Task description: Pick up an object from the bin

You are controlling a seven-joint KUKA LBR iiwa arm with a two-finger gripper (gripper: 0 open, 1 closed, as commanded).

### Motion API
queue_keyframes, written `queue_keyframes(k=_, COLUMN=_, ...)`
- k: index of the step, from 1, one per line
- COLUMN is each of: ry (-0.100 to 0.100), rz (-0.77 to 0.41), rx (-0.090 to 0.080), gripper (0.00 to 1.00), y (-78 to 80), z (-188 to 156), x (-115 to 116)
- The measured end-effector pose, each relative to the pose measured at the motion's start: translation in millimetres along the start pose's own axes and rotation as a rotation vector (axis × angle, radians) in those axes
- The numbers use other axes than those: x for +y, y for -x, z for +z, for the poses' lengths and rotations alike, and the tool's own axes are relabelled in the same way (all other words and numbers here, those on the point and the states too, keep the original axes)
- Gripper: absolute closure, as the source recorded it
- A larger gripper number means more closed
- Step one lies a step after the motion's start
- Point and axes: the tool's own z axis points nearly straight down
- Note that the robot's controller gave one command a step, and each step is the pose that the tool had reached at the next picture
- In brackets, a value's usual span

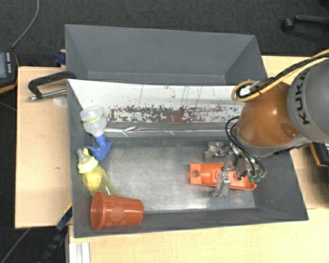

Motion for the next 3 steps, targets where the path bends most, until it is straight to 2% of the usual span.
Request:
queue_keyframes(k=1, ry=0.036, rz=0.065, rx=0.001, gripper=1.00, y=-10.7, z=0.1, x=-124.1)
queue_keyframes(k=2, ry=0.041, rz=0.076, rx=0.005, gripper=1.00, y=-8.9, z=-0.2, x=-127.7)
queue_keyframes(k=3, ry=0.029, rz=0.096, rx=0.003, gripper=1.00, y=-9.1, z=-0.2, x=-123.3)
